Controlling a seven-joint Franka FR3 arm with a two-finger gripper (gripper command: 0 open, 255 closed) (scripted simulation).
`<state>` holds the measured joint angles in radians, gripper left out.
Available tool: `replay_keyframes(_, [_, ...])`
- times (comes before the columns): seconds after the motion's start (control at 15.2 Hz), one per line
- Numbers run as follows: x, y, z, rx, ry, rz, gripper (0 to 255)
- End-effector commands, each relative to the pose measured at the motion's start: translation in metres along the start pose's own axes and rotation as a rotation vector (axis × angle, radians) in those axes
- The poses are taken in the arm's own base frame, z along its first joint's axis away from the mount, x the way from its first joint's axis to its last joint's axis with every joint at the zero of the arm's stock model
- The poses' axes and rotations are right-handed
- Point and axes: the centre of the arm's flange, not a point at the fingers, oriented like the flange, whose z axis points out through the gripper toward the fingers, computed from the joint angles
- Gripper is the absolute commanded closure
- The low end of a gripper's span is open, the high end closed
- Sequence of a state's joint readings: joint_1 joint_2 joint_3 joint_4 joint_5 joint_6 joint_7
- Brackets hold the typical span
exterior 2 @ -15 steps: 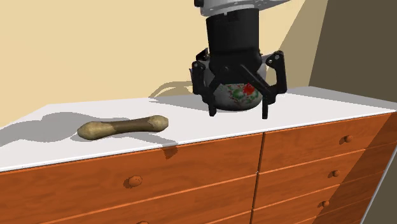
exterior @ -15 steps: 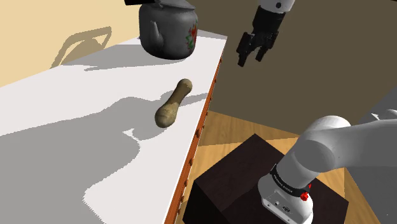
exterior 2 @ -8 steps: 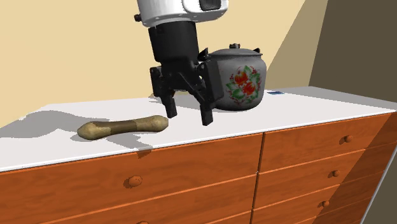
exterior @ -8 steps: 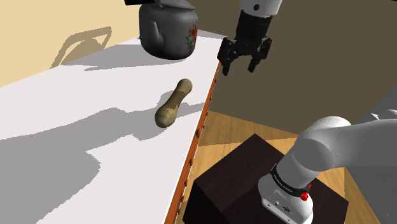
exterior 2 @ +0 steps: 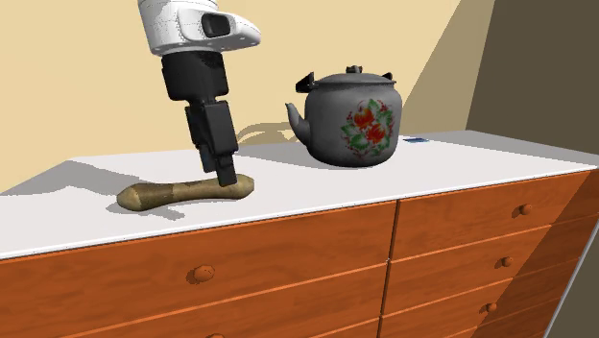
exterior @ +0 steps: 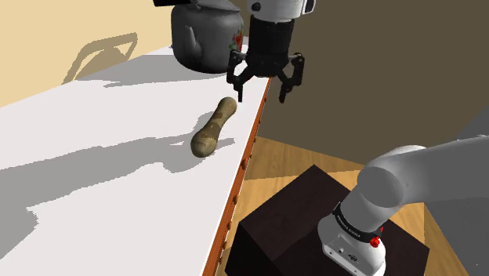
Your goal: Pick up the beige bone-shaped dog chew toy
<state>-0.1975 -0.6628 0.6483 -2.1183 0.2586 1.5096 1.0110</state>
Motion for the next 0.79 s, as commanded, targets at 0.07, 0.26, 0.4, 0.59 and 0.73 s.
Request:
replay_keyframes(0.07, [-0.01,-0.037,0.001,-0.01,-0.022,0.122,0])
replay_keyframes(0.26, [-0.018,-0.076,0.001,-0.02,-0.042,0.235,0])
replay_keyframes(0.4, [-0.019,-0.095,0.001,-0.025,-0.052,0.291,0])
replay_keyframes(0.59, [-0.021,-0.097,0.017,-0.025,-0.052,0.291,0])
replay_keyframes(0.73, [-0.021,-0.098,0.028,-0.025,-0.052,0.291,0])
